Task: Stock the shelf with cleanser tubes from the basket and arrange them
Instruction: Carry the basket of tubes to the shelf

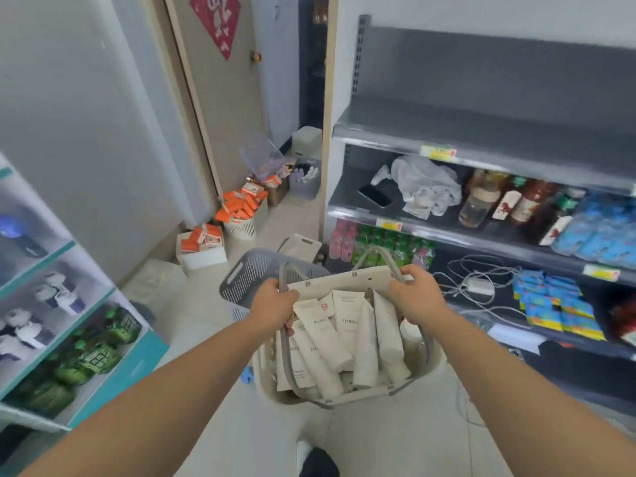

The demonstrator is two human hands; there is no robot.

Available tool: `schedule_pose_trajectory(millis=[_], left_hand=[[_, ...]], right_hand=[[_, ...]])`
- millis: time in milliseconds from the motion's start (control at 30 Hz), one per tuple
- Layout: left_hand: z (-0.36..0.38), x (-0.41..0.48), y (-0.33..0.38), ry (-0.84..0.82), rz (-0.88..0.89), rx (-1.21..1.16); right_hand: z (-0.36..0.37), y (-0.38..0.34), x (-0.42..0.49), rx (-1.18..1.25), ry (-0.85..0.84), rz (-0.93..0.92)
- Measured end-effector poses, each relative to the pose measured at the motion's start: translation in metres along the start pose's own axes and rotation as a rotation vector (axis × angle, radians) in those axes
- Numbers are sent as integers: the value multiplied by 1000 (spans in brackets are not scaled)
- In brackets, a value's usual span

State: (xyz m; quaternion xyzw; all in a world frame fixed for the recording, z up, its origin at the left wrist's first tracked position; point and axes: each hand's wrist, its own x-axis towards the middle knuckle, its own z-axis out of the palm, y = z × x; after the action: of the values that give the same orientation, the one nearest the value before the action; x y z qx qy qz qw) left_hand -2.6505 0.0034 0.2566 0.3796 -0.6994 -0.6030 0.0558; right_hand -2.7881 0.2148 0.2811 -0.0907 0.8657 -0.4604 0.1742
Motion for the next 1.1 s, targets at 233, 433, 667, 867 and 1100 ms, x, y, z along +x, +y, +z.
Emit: schedule_pose_trajectory(millis=[233,433,667,867,1100], left_hand=[[-12,79,35,37,-53,-80],[-29,127,58,159,-89,-109],[-35,169,50,335,-233,-173],[-33,191,44,556,-358,-250],[-25,196,40,768,-481,-316]], right_hand=[[24,-46,98,-25,-132,-76],[46,-83,172,-43,-205,-146],[94,-105,262,-167,-385,-264],[136,-127,324,-271,-592,-419],[175,-147,375,-344,-790,-554]])
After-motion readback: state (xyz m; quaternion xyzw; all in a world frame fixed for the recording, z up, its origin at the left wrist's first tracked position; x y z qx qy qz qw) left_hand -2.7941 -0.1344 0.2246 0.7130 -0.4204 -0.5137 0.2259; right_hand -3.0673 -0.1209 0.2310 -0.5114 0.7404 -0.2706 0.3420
